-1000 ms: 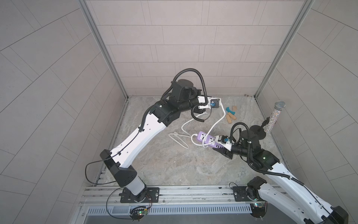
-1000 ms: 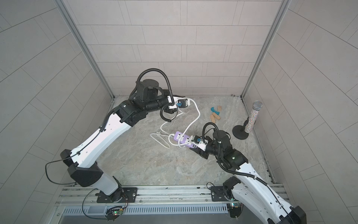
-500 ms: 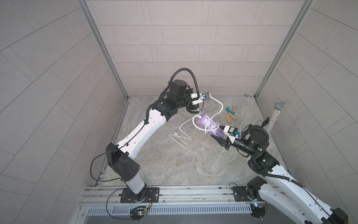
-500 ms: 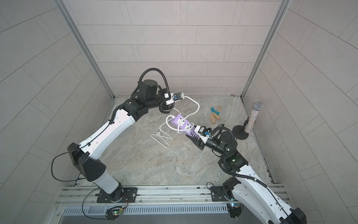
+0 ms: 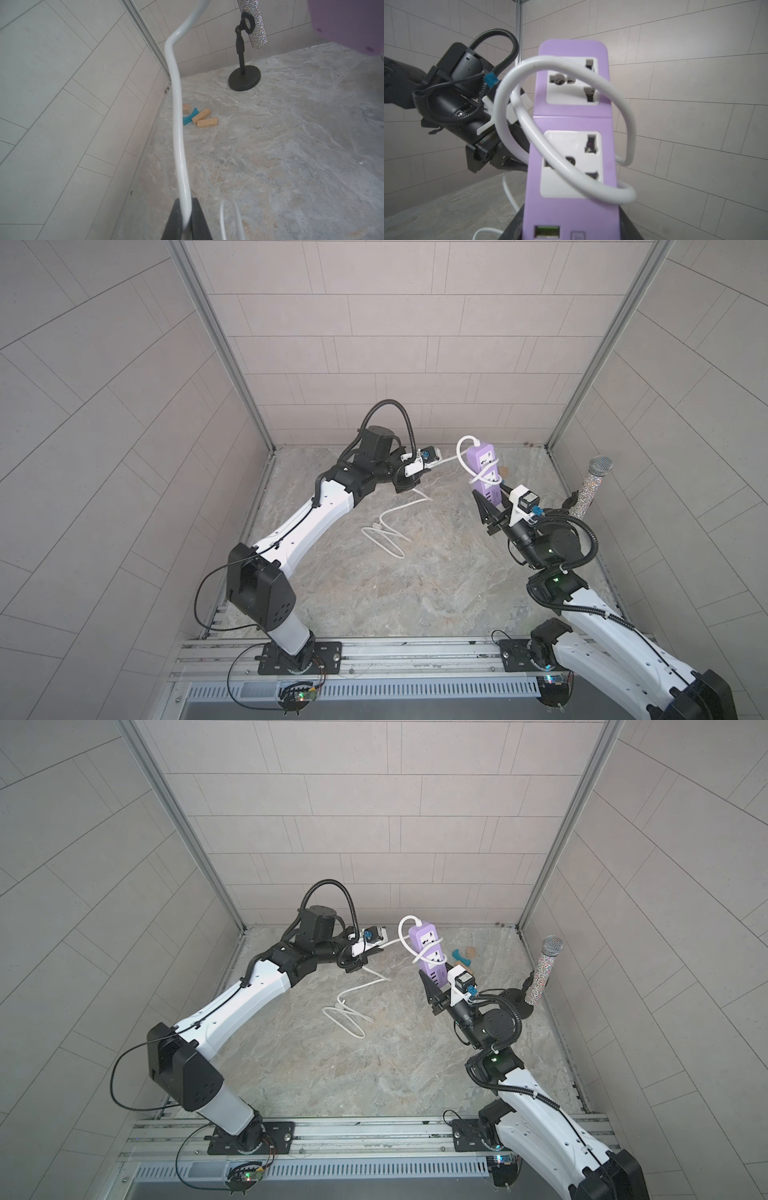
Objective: Wrap the cord around the power strip
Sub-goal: Wrap the power cord around the power strip.
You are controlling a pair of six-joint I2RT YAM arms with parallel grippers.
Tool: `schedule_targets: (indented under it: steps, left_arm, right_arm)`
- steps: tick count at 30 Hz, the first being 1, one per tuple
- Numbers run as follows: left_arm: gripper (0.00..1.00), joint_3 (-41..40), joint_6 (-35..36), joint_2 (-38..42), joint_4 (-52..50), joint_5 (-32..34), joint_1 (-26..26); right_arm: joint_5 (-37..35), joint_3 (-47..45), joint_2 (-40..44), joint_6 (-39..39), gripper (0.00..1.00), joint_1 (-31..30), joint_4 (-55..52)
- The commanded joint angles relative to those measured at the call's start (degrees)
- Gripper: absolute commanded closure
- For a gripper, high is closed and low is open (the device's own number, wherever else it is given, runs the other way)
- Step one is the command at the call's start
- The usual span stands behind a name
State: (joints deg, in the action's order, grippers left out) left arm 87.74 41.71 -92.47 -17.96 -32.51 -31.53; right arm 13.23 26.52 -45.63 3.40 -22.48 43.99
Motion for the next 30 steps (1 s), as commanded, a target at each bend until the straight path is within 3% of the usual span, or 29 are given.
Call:
schedule_targets:
  steps: [1, 8, 12, 15, 19, 25, 30]
  left_arm:
    - [1.00, -3.52, -2.30, 3.29, 1.96, -2.73, -0.13]
    - [1.00, -11.10, -2.60, 9.35, 1.40, -1.39, -0.12]
    - [1.00, -14.57, -0.68, 14.07, -1.56, 0.14, -0.36]
    - [1.00, -16.26, 0.03, 17.46, -3.44, -0.01, -0.90]
    - [1.00, -15.94, 2.14, 20.98, -6.05, 0.44, -2.44]
    - [1.00, -8.34, 6.61, 20.02, -14.40, 0.59, -7.95]
    - [1.00, -2.99, 12.49, 18.18, -17.68, 5.89, -10.81]
  right_arm:
    - [-7.19, 3.39, -0.23, 3.84, 1.00, 1.17, 10.77]
    - [-18.85, 8.84, -0.25, -1.30, 1.00, 2.63, -0.71]
    - [-23.41, 12.20, 0.80, -0.28, 1.00, 7.98, -10.37]
    - [-23.36, 14.45, 0.77, -1.03, 1.00, 11.42, -18.40]
    - [-21.19, 18.92, -0.82, -7.79, 1.00, 12.28, -30.92]
    - [-16.24, 24.81, -5.28, -14.80, 1.00, 12.08, -46.19]
    - [-10.22, 28.15, -8.36, -26.82, 1.00, 8.53, -60.64]
